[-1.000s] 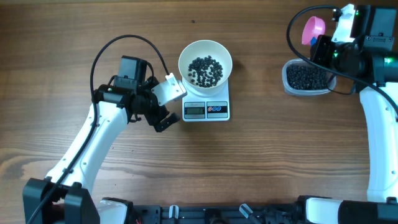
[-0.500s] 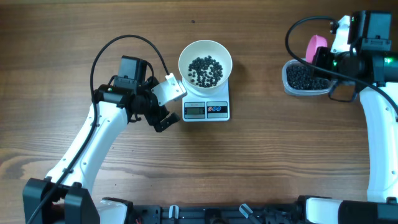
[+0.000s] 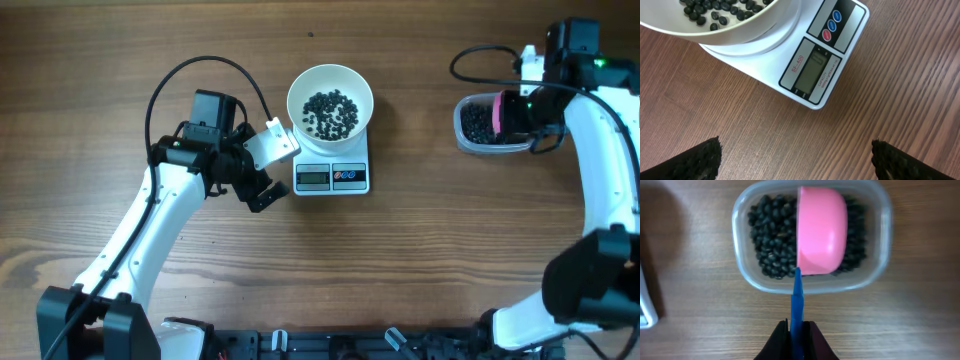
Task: Scoop item into bowl and weigh 150g on scale
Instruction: 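Lower the pink scoop into the bean tub with the right gripper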
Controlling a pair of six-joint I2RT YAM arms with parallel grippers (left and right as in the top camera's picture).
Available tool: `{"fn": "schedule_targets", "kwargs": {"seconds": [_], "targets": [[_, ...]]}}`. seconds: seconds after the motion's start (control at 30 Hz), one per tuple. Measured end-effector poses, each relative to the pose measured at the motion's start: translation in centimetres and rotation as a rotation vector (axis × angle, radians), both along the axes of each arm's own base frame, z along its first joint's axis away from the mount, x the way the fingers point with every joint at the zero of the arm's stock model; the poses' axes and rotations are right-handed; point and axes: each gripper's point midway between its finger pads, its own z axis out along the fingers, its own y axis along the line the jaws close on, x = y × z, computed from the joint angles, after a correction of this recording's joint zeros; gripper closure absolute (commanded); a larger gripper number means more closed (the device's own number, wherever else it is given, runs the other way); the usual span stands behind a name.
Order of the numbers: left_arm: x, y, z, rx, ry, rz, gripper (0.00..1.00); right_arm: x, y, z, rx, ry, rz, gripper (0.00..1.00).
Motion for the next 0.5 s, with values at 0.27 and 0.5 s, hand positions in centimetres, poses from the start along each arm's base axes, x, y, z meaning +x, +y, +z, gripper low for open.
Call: {"fn": "schedule_targets", "kwargs": {"seconds": [0.27, 0.5], "targets": [[0.0, 0.0, 0.0, 0.000, 0.000, 0.000, 0.00, 0.1, 2.4, -2.9, 0.148, 0.077, 0.093, 0.96], [0.0, 0.0, 0.0, 0.000, 0.000, 0.000, 0.00, -1.4, 1.1, -2.8, 0.307, 0.105, 0.036, 0.96]]}}
